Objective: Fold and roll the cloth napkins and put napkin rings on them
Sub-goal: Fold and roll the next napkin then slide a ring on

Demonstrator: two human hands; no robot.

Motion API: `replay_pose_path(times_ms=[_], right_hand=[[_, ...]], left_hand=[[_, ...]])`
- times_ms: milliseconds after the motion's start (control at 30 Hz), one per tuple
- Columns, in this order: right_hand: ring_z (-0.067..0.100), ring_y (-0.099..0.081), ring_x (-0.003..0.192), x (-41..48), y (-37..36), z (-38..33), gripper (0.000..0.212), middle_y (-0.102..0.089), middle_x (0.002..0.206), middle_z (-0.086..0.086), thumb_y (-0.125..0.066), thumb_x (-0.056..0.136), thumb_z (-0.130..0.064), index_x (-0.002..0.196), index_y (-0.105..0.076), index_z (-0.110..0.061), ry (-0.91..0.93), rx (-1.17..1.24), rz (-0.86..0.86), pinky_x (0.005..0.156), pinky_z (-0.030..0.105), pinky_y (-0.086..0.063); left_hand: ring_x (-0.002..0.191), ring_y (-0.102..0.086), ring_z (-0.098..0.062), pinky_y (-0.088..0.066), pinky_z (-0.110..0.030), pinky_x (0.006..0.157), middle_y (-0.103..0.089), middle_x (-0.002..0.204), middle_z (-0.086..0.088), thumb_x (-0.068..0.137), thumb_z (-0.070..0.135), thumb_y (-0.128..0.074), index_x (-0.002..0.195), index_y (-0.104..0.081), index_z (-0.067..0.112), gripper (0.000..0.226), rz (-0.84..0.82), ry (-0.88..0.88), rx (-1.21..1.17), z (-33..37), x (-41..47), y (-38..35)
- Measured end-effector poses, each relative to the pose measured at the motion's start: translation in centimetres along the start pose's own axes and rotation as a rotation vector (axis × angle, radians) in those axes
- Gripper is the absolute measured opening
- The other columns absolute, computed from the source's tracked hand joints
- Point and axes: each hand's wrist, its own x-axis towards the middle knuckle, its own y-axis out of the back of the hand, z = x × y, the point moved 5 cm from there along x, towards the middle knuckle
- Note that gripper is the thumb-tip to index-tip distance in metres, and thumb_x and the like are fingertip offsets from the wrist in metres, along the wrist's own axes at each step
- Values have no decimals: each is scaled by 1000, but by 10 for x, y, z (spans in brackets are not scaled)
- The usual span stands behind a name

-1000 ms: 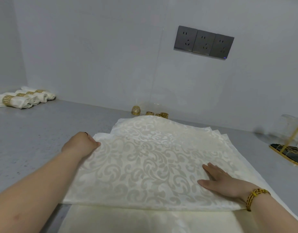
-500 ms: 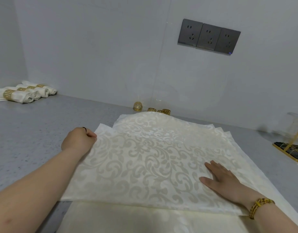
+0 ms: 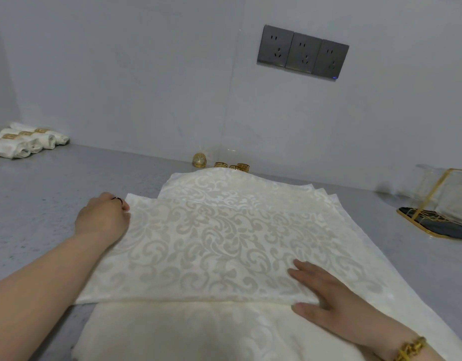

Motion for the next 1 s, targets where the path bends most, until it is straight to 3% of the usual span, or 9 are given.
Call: replay_pose_path(times_ms=[100, 167, 300, 367, 567, 633, 733, 900, 1000], right_hand=[[-20, -10, 124, -8, 7, -16, 95, -12, 128, -41, -15, 45, -96, 128, -22, -49, 66, -35, 93, 96, -6, -6], [-12, -42, 114, -11, 11, -27, 58, -51, 121, -30, -39, 72, -67, 119, -54, -37, 184, -225, 243, 95, 1, -31], [1, -68, 73, -14, 2, -41, 32, -72, 80, -15, -45, 69, -24, 81, -74, -25, 338, -363, 426, 75, 20, -53], [2, -68, 66, -18, 1, -44, 21, -72, 75, -13, -64, 61, -17, 77, -75, -24, 328, -429, 438, 68, 23, -57], [4, -66, 56, -20, -1, -36, 45, -71, 69, -12, -93, 31, -18, 72, -75, -22, 328, -501, 533, 61, 18, -53], [4, -66, 56, -27, 3, -35, 32, -71, 69, -13, -86, 46, -19, 76, -75, -23, 333, -455, 511, 59, 16, -52], [0, -65, 56, -46, 7, -35, 26, -70, 68, -17, -54, 65, -21, 79, -74, -29, 285, -384, 434, 54, 11, -48], [-7, -55, 85, -65, 18, -31, 31, -58, 93, -28, -44, 93, -11, 109, -64, -29, 186, -184, 190, 72, 2, -35], [-7, -51, 76, -53, 34, -21, 32, -53, 81, -27, -47, 90, -6, 84, -58, -36, 75, -54, 173, 72, 7, -38]], left_hand=[[118, -48, -24, -38, -29, 93, -48, 134, -1, 91, 29, -50, 119, -58, 18, 31, -30, -164, -14, 22, -24, 10], [107, -56, -12, -43, -22, 87, -52, 125, 11, 87, 40, -54, 120, -54, 27, 36, -158, -329, -177, 44, -57, 13], [120, -25, 15, -11, 3, 92, -23, 125, 36, 53, 90, -21, 136, -35, 41, 97, -381, -701, -135, 84, -134, 7], [115, -42, 13, -23, 1, 92, -37, 127, 33, 67, 67, -19, 130, -45, 42, 73, -255, -885, -1, 92, -156, 0], [126, -42, -7, -32, -16, 100, -38, 143, 11, 91, 15, -43, 140, -37, 26, 50, -182, -818, 132, 107, -163, -2], [110, -55, -4, -43, -14, 87, -55, 128, 11, 80, 21, -63, 126, -55, 27, 47, -126, -840, 207, 100, -158, 9], [124, -44, -7, -34, -16, 98, -41, 141, 13, 96, 18, -35, 137, -39, 29, 43, -212, -794, 226, 76, -160, 8], [95, -51, 2, -35, -6, 77, -53, 94, 22, 97, 34, -37, 109, -57, 31, 23, -525, -753, 190, 68, -164, 34], [64, -43, 2, -34, -9, 59, -43, 70, 15, 92, 35, -49, 78, -50, 23, 18, -597, -641, 207, 62, -138, 44]])
